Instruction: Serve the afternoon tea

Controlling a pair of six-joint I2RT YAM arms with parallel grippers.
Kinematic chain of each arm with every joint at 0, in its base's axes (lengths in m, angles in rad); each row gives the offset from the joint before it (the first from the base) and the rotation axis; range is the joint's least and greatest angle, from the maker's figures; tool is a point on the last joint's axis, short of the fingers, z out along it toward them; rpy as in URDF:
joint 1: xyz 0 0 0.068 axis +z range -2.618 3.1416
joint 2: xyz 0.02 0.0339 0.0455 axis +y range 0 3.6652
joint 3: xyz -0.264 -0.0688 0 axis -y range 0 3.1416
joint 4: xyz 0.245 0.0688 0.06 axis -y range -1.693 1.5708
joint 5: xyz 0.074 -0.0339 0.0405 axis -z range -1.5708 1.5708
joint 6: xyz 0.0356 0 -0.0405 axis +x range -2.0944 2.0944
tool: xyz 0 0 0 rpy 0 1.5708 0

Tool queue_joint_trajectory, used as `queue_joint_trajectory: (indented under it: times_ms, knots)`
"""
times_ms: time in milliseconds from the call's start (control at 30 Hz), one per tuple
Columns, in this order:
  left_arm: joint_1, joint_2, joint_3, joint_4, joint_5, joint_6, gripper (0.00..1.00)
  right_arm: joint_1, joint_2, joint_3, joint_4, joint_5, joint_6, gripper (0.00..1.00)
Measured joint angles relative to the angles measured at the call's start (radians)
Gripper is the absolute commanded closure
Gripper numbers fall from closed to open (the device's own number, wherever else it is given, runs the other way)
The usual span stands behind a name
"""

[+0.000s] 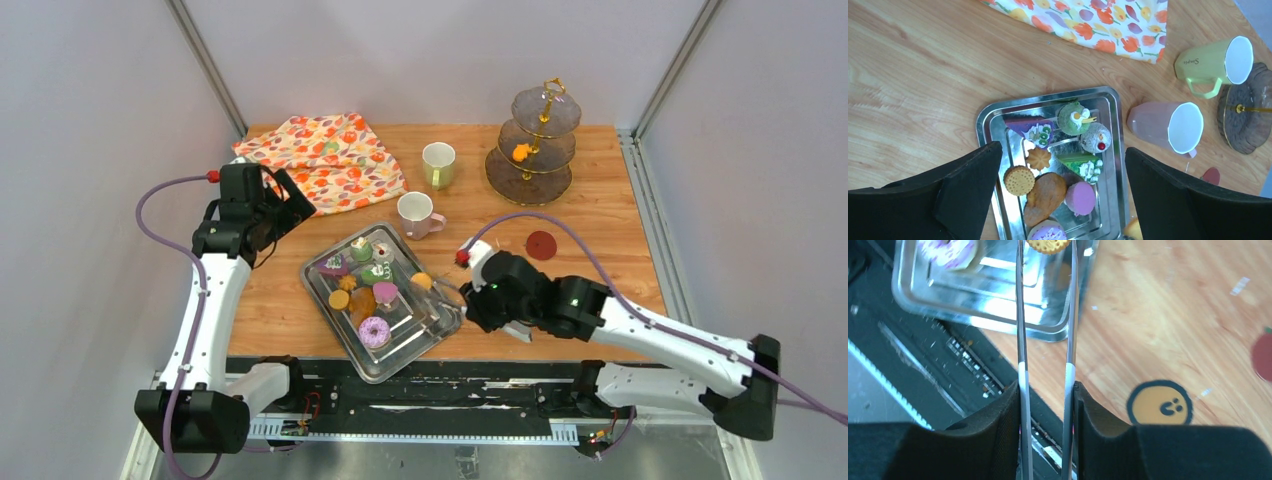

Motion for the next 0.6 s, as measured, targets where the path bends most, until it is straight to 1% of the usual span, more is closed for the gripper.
queue_joint_trajectory:
  times_ms: [133,233,333,467,600]
  knots:
    - [0.0,0.0,-0.011,0.002,0.002,0.0,0.02,-0.148,-0.129,-0.025,-0.001,0.032,0.048,0.94]
    - [0.0,0.0,-0.013,0.003,0.002,0.001,0.02,-0.264,-0.219,-0.028,-0.004,0.068,0.079,0.93]
    - [0.0,0.001,-0.013,0.003,0.002,0.004,0.02,-0.406,-0.294,-0.022,-0.016,0.097,0.1,0.93]
    - [0.0,0.003,-0.019,0.007,0.002,0.004,0.02,-0.568,-0.293,0.025,-0.059,0.11,0.099,0.91]
    - [0.0,0.004,-0.027,0.007,0.003,0.006,0.02,-0.726,-0.223,0.085,-0.068,0.078,0.092,0.9]
